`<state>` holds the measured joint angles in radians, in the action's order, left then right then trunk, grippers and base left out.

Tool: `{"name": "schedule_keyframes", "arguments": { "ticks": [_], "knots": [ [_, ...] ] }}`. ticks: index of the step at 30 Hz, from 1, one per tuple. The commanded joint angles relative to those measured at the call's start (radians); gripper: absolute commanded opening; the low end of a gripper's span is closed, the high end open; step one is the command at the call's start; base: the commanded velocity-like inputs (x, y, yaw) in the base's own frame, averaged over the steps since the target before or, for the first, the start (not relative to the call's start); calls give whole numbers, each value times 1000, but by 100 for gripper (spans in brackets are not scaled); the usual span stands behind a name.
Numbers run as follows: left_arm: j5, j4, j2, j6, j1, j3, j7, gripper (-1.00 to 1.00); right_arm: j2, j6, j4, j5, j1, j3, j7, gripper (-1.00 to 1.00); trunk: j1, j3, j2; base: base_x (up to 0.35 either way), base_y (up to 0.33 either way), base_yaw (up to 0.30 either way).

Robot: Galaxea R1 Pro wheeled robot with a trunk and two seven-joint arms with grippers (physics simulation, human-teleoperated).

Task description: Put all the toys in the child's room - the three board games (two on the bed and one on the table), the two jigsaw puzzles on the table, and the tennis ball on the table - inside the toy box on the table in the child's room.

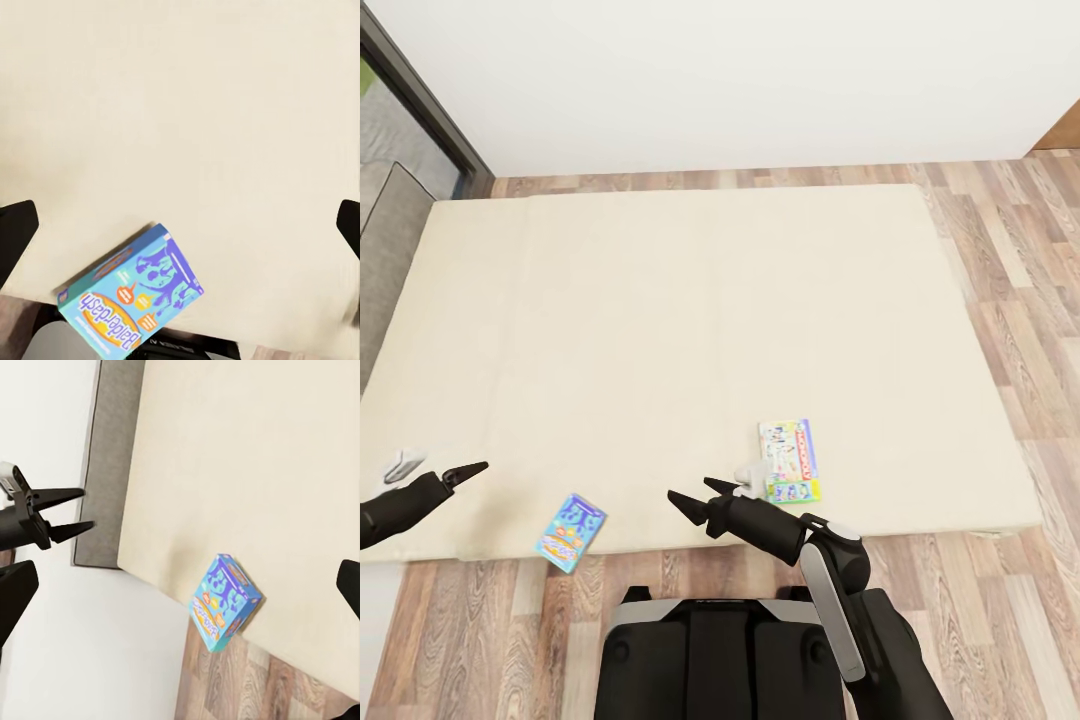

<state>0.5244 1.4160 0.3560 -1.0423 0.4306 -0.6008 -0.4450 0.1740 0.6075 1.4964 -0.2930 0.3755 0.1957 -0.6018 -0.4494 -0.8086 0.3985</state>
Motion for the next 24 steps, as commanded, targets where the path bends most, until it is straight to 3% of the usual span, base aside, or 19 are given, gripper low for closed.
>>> {"name": "schedule_keyframes", "arguments": {
  "ticks": [1, 8, 24],
  "knots": [
    [-6, 0, 0, -5, 1, -5, -9, 100, 0, 8, 1, -6, 0, -1, 0, 100, -1, -1, 2, 0, 157, 0],
    [-6, 0, 0, -5, 0, -18, -9, 100, 0, 8, 0, -5, 0, 0, 0, 100, -1, -1, 2, 0, 207, 0],
    [-6, 0, 0, -5, -10, -26, -9, 100, 0, 8, -1, -5, 0, 1, 1, 100, -1, -1, 2, -41, 84, -49]
  ]
}}
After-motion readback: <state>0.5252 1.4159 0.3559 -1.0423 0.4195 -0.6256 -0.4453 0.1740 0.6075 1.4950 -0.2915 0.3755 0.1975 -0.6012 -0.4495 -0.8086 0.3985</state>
